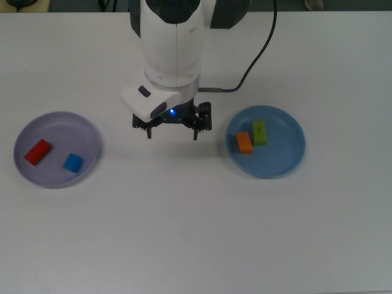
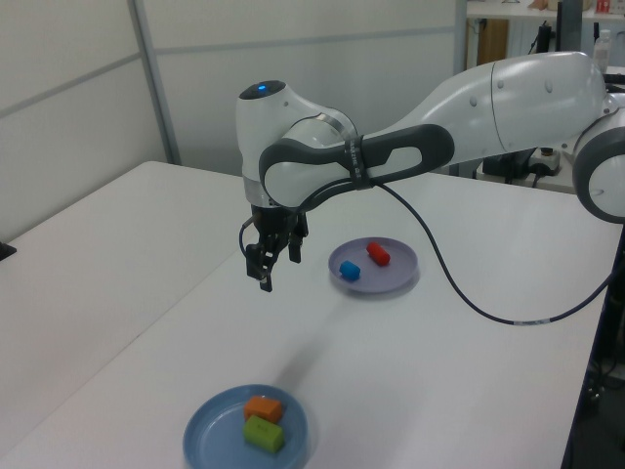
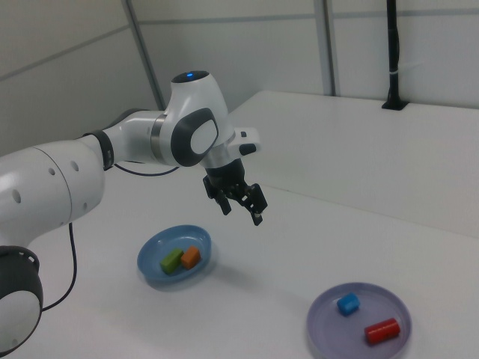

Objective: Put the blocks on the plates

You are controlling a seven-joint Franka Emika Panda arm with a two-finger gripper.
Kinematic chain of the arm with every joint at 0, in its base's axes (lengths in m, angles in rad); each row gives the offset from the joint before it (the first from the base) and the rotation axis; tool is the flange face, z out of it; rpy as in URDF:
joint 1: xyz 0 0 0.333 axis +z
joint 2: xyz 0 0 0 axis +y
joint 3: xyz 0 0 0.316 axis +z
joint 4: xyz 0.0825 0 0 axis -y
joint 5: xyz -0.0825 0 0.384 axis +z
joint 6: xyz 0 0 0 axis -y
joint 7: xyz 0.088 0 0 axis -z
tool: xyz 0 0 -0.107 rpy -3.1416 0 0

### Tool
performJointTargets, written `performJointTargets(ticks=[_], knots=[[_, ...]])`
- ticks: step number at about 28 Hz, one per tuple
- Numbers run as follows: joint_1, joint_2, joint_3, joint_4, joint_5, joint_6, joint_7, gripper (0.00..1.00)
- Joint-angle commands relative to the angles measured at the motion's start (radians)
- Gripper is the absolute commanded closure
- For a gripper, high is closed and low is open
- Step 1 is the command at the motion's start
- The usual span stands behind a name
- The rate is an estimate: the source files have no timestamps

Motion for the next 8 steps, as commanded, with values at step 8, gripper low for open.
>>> performJointTargets(ticks=[8], knots=[[0.007, -0.016, -0.005, -0.020, 0.014, -0.017, -0.015, 0.00]])
